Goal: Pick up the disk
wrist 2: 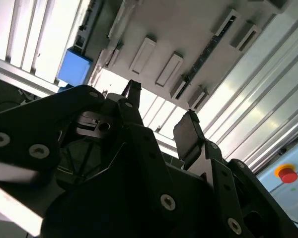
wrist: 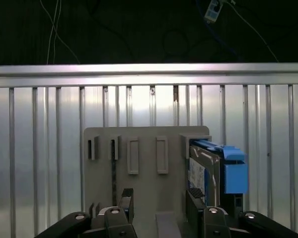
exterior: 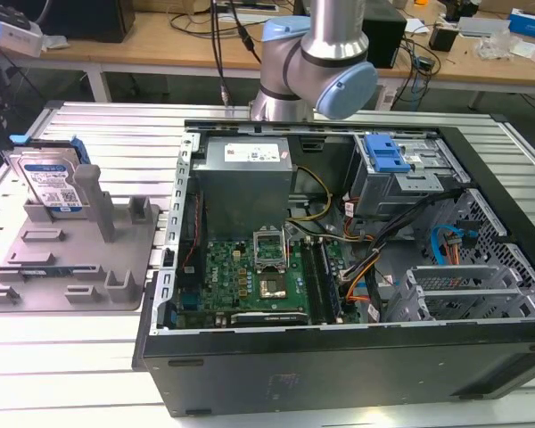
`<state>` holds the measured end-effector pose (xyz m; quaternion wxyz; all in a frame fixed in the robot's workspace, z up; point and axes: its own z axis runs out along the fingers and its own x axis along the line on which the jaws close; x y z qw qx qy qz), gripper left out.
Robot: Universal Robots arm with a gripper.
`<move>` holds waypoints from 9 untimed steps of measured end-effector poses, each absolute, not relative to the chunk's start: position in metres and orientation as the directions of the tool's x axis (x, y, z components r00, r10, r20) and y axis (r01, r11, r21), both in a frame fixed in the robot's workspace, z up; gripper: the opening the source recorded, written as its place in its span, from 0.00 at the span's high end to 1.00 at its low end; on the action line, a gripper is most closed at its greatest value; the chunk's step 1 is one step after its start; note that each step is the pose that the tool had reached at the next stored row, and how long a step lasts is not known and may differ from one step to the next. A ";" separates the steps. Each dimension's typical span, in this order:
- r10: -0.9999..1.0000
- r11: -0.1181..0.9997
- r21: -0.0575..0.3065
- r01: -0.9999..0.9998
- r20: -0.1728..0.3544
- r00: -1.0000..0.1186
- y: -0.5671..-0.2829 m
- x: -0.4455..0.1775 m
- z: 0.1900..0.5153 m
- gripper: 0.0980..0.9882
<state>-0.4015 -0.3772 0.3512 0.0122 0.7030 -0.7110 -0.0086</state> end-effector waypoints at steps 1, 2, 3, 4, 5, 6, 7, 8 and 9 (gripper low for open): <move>-1.000 0.011 0.029 -1.000 0.005 -0.011 -0.373 -0.403 0.351 0.50; -1.000 0.011 0.029 -1.000 0.005 -0.011 -0.369 -0.404 0.351 0.50; -1.000 0.011 0.029 -1.000 0.005 -0.011 -0.361 -0.406 0.351 0.50; -1.000 0.011 0.029 -1.000 0.005 -0.011 -0.352 -0.408 0.351 0.50; -1.000 0.011 0.029 -1.000 0.005 -0.011 -0.348 -0.409 0.351 0.50; -1.000 0.011 0.029 -1.000 0.006 -0.011 -0.344 -0.410 0.351 0.50; -1.000 0.011 0.029 -1.000 0.006 -0.011 -0.340 -0.412 0.351 0.50; -1.000 0.011 0.029 -1.000 0.006 -0.011 -0.336 -0.413 0.351 0.50; -1.000 0.011 0.029 -1.000 0.007 -0.011 -0.331 -0.414 0.351 0.50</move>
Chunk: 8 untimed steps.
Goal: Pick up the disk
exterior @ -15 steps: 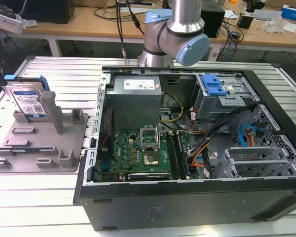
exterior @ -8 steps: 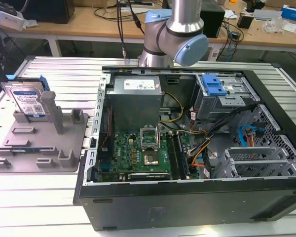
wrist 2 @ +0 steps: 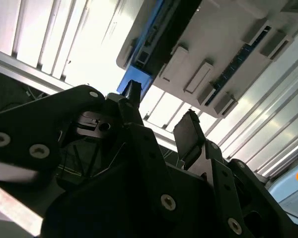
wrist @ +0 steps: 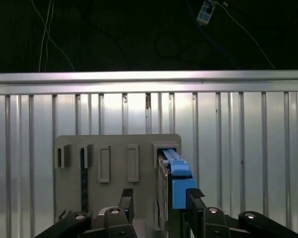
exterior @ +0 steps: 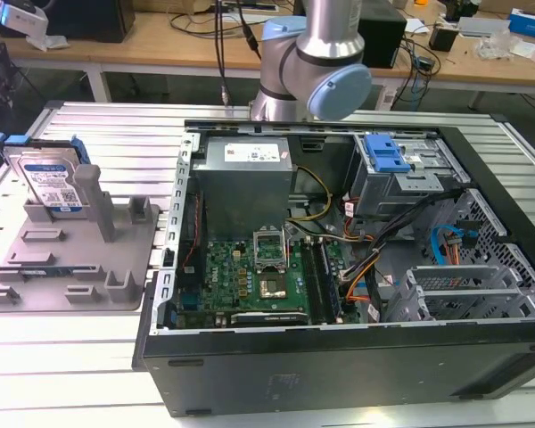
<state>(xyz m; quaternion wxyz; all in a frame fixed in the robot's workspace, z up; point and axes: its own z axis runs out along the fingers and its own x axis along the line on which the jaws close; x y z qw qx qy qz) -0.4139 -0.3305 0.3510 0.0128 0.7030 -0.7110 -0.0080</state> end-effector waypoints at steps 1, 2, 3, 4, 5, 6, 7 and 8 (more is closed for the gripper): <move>-1.000 0.011 0.029 -1.000 0.007 -0.011 -0.329 -0.414 0.351 0.50; -1.000 0.010 0.029 -1.000 0.008 -0.010 -0.329 -0.414 0.351 0.50; -1.000 0.010 0.029 -1.000 0.008 -0.010 -0.329 -0.414 0.351 0.50; -1.000 0.010 0.029 -1.000 0.009 -0.010 -0.329 -0.414 0.351 0.50; -1.000 0.010 0.029 -1.000 0.009 -0.010 -0.329 -0.414 0.351 0.50; -1.000 0.011 0.029 -1.000 0.009 -0.010 -0.328 -0.414 0.351 0.50; -1.000 0.011 0.029 -1.000 0.009 -0.010 -0.327 -0.414 0.351 0.50; -1.000 0.011 0.029 -1.000 0.009 -0.010 -0.325 -0.414 0.351 0.50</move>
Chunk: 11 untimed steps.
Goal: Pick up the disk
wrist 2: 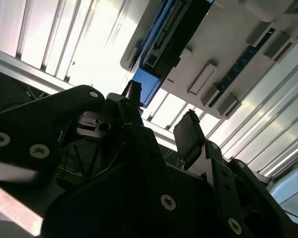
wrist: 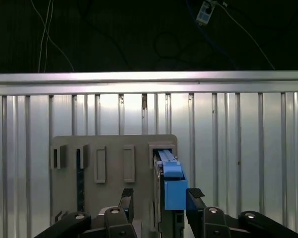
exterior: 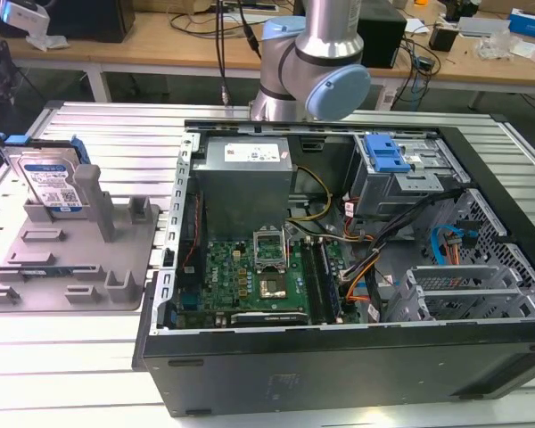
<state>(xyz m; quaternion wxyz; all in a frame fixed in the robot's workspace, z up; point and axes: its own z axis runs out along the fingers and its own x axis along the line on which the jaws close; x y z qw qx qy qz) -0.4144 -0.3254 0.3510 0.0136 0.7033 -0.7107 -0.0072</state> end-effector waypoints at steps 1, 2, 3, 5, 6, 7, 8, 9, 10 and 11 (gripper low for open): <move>-1.000 0.011 0.029 -1.000 0.009 -0.010 -0.324 -0.415 0.351 0.50; -1.000 0.011 0.029 -1.000 0.009 -0.010 -0.324 -0.415 0.351 0.50; -1.000 0.011 0.029 -1.000 0.010 -0.010 -0.323 -0.415 0.351 0.50; -1.000 0.010 0.029 -1.000 0.010 -0.010 -0.323 -0.414 0.351 0.50; -1.000 0.010 0.029 -1.000 0.010 -0.010 -0.323 -0.414 0.351 0.50; -1.000 0.011 0.029 -1.000 0.010 -0.010 -0.323 -0.414 0.351 0.50; -1.000 0.011 0.029 -1.000 0.010 -0.010 -0.323 -0.414 0.351 0.50; -1.000 0.011 0.029 -1.000 0.010 -0.010 -0.320 -0.414 0.351 0.50; -1.000 0.011 0.029 -1.000 0.010 -0.010 -0.319 -0.415 0.351 0.50; -1.000 0.011 0.029 -1.000 0.010 -0.010 -0.318 -0.414 0.351 0.50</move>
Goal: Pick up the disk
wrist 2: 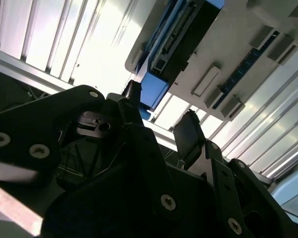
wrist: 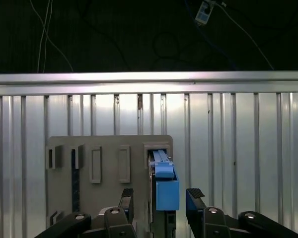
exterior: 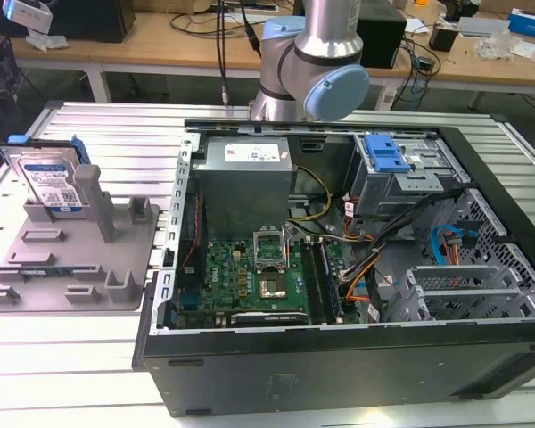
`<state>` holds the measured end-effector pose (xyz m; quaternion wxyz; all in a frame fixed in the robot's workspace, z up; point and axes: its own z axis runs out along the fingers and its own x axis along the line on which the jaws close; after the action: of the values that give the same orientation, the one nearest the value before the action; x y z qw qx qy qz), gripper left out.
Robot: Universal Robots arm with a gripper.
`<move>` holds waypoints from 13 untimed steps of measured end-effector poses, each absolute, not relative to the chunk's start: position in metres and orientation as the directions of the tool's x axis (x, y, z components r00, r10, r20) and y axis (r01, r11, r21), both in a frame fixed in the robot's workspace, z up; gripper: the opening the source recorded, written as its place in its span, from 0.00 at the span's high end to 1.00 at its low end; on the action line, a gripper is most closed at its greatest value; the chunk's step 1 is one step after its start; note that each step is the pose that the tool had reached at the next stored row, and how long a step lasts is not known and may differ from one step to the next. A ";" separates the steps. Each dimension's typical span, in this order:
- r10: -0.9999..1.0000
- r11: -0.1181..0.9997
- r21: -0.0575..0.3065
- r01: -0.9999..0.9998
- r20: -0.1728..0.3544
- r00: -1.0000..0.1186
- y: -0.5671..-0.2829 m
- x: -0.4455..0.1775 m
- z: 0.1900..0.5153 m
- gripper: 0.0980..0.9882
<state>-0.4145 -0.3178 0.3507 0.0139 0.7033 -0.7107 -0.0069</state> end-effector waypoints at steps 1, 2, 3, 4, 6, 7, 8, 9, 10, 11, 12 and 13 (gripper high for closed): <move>-1.000 0.010 0.029 -1.000 0.011 -0.010 -0.318 -0.414 0.350 0.50; -1.000 0.010 0.029 -1.000 0.011 -0.010 -0.318 -0.414 0.350 0.50; -1.000 0.010 0.029 -1.000 0.011 -0.010 -0.318 -0.414 0.349 0.50; -1.000 0.011 0.029 -1.000 0.012 -0.010 -0.318 -0.414 0.349 0.50; -1.000 0.011 0.029 -1.000 0.012 -0.010 -0.318 -0.414 0.348 0.50; -1.000 0.011 0.029 -1.000 0.013 -0.010 -0.318 -0.415 0.348 0.50; -1.000 0.011 0.029 -1.000 0.013 -0.010 -0.318 -0.415 0.348 0.50; -1.000 0.011 0.029 -1.000 0.013 -0.010 -0.318 -0.415 0.348 0.50; -1.000 0.011 0.029 -1.000 0.013 -0.010 -0.318 -0.414 0.348 0.50; -1.000 0.011 0.029 -1.000 0.012 -0.010 -0.318 -0.414 0.348 0.50; -1.000 0.011 0.029 -1.000 0.012 -0.010 -0.318 -0.414 0.348 0.50; -1.000 0.011 0.029 -1.000 0.012 -0.010 -0.317 -0.414 0.348 0.50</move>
<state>-0.4142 -0.3173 0.3477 0.0147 0.7033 -0.7107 -0.0060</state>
